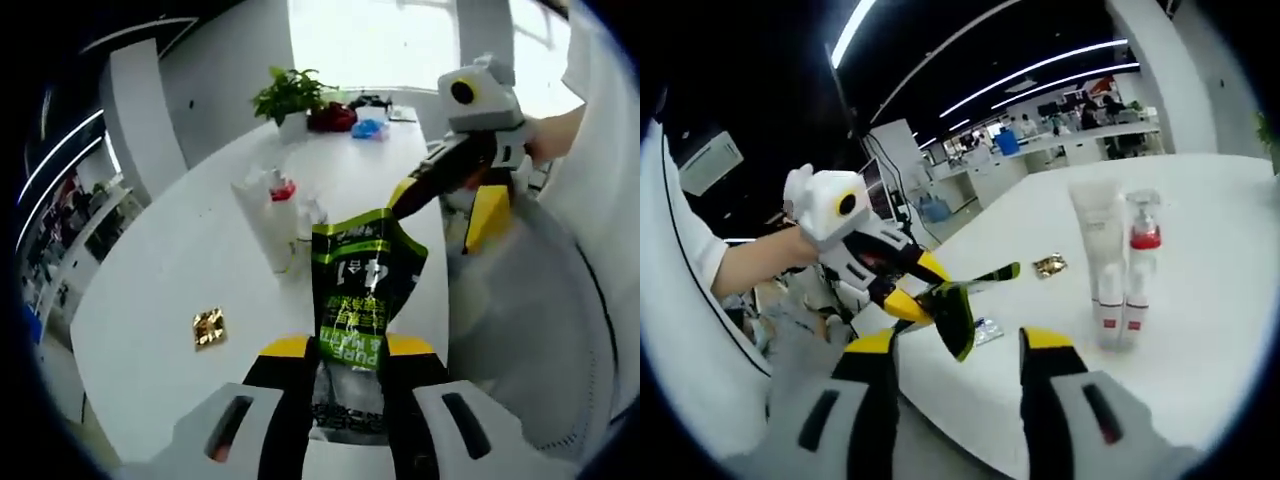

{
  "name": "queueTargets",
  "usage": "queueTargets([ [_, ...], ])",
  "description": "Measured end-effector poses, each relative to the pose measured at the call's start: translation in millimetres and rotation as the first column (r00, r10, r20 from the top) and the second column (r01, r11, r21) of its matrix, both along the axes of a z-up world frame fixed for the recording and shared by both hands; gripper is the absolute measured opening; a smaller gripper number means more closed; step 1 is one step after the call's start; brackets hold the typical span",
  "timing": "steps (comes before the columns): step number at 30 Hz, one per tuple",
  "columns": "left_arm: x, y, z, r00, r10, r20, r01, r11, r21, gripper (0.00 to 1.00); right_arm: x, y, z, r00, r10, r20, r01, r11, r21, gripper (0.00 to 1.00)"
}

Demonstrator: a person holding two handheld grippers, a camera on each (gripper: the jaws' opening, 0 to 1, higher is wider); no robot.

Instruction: Arrange the skincare products in the storage area until every visible bottle or jar stands upright without overlapping.

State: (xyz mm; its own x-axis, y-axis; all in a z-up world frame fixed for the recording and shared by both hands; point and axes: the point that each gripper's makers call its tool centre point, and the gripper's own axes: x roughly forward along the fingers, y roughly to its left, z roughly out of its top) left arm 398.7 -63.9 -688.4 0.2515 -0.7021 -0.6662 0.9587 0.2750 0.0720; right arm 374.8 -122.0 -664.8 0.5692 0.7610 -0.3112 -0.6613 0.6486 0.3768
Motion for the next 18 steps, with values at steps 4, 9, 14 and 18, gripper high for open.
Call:
queueTargets([
  [4,-3.0,-3,3.3,1.000,-0.015,0.006,0.015,1.000,-0.006,0.22,2,2,2.9,1.000,0.015,0.001,-0.015,1.000,0.012,0.37],
  [9,-8.7,-7,8.7,0.998,-0.053,0.025,0.053,0.999,0.003,0.22,0,6,4.5,0.999,0.042,0.002,-0.042,0.999,0.029,0.26],
  [14,-14.2,-15,17.5,0.996,-0.080,0.026,0.081,0.996,-0.026,0.20,-2,11,5.9,0.998,0.069,0.000,-0.069,0.996,0.048,0.16],
  [18,-17.4,-24,26.9,0.994,-0.104,0.044,0.108,0.990,-0.093,0.01,0,12,6.5,0.998,0.065,-0.002,-0.065,0.996,0.058,0.09],
])
